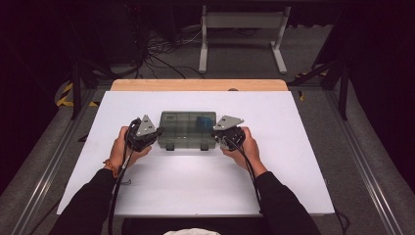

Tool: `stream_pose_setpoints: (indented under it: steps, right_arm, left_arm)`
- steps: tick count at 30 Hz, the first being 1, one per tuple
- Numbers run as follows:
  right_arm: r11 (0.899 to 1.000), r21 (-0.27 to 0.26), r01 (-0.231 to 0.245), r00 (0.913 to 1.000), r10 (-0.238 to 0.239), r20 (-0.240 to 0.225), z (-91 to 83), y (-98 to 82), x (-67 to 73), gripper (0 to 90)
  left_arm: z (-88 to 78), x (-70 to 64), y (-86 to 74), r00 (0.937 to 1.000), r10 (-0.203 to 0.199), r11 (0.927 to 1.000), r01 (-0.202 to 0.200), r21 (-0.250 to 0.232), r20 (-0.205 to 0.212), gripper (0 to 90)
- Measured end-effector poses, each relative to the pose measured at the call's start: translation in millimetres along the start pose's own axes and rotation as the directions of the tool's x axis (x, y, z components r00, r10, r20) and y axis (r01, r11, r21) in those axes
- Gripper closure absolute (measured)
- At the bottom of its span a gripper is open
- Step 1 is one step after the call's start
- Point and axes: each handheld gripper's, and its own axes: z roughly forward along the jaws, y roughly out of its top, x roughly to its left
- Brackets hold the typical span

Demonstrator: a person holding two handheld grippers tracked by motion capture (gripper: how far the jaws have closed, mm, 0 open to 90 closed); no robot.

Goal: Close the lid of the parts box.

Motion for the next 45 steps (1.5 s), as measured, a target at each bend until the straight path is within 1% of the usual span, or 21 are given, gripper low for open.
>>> stream_pose_setpoints:
  steps: [6, 9, 13, 15, 16, 18, 22, 26, 28, 34, 36, 37, 38, 39, 41, 42, 43, 45]
  right_arm:
    - [1.0, 0.011, -0.004, 1.0, 0.004, -0.007, 1.4, -3.0, 0.6, 89.4]
    - [1.0, 0.012, -0.01, 0.9999, 0.01, -0.01, 1.8, -3.8, 1.2, 89.2]
    - [1.0, 0.02, -0.009, 0.9999, 0.009, -0.011, 2.8, -5.3, 2.9, 88.6]
    - [1.0, 0.019, -0.009, 0.9999, 0.009, -0.01, 2.9, -5.4, 3.0, 88.4]
    - [1.0, 0.016, -0.014, 0.9998, 0.014, -0.011, 2.8, -6.0, 3.0, 88.3]
    - [1.0, 0.01, -0.024, 0.9996, 0.025, -0.01, 2.5, -7.4, 3.4, 88.3]
    - [1.0, 0.005, -0.027, 0.9996, 0.027, -0.002, 2.3, -8.1, 4.9, 88.3]
    - [0.999, 0.0, -0.043, 0.9991, 0.043, -0.005, 2.1, -8.9, 4.0, 86.6]
    - [0.999, 0.0, -0.044, 0.999, 0.044, -0.005, 1.8, -9.0, 3.9, 86.3]
    - [0.999, -0.003, -0.043, 0.9991, 0.043, -0.005, -0.1, -8.8, 3.6, 84.4]
    - [0.999, -0.012, -0.043, 0.9991, 0.043, -0.004, -1.6, -8.0, 4.0, 84.3]
    - [0.999, -0.015, -0.042, 0.9991, 0.041, -0.005, -2.6, -7.5, 4.4, 84.1]
    - [0.999, -0.018, -0.036, 0.9993, 0.036, -0.005, -3.3, -6.9, 4.8, 83.9]
    - [0.999, -0.022, -0.034, 0.9994, 0.034, -0.004, -4.0, -6.4, 5.3, 84.1]
    - [0.999, -0.03, -0.032, 0.9995, 0.032, -0.008, -5.6, -5.3, 6.2, 83.9]
    - [0.999, -0.035, -0.03, 0.9996, 0.029, -0.006, -7.1, -4.5, 6.5, 83.9]
    - [0.999, -0.043, -0.029, 0.9996, 0.029, -0.004, -8.2, -4.0, 6.9, 84.0]
    - [0.998, -0.048, -0.03, 0.9996, 0.029, -0.005, -9.3, -3.4, 7.3, 83.9]
  left_arm:
    - [3.0, -3.0, -1.3, 0.9999, 0.011, 0.9999, -0.011, 0.01, 0.003, 89.6]
    - [4.3, -2.9, -3.0, 1.0, 0.0, 0.9999, -0.001, 0.015, 0.005, 89.6]
    - [5.5, -3.2, -4.9, 0.9999, 0.006, 0.9998, -0.006, 0.02, 0.01, 89.6]
    - [5.7, -3.4, -5.5, 0.9999, 0.012, 0.9997, -0.012, 0.021, 0.005, 89.6]
    - [6.2, -3.8, -5.8, 0.9999, 0.01, 0.9998, -0.01, 0.018, 0.013, 89.7]
    - [6.6, -4.8, -6.1, 0.9999, 0.005, 0.9999, -0.005, 0.015, 0.01, 89.7]
    - [6.5, -5.3, -7.4, 0.9999, -0.005, 1.0, 0.005, 0.005, 0.013, 89.8]
    - [6.6, -5.1, -7.8, 0.9998, -0.01, 1.0, 0.01, 0.002, 0.016, 89.7]
    - [6.3, -5.0, -7.3, 0.9999, 0.0, 1.0, 0.0, 0.004, 0.012, 89.7]
    - [6.7, -6.0, -6.4, 0.9999, 0.002, 1.0, -0.002, -0.001, 0.015, 88.4]
    - [5.8, -6.4, -5.7, 0.9999, 0.005, 1.0, -0.005, -0.006, 0.015, 87.9]
    - [5.1, -6.2, -5.0, 0.9998, 0.013, 0.9998, -0.013, -0.012, 0.017, 87.9]
    - [4.6, -7.2, -4.6, 0.9998, 0.007, 0.9998, -0.007, -0.019, 0.018, 87.6]
    - [3.5, -7.4, -3.8, 0.9997, 0.014, 0.9997, -0.014, -0.021, 0.018, 87.3]
    - [1.0, -7.9, -2.1, 0.9996, 0.025, 0.9993, -0.025, -0.029, 0.01, 86.9]
    - [0.1, -8.2, -1.6, 0.9997, 0.021, 0.9991, -0.02, -0.038, 0.01, 86.3]
    - [-0.5, -8.2, -1.1, 0.9997, 0.017, 0.9988, -0.016, -0.046, 0.019, 86.4]
    - [-1.3, -8.3, -0.4, 0.9996, 0.024, 0.9987, -0.023, -0.045, 0.017, 86.3]
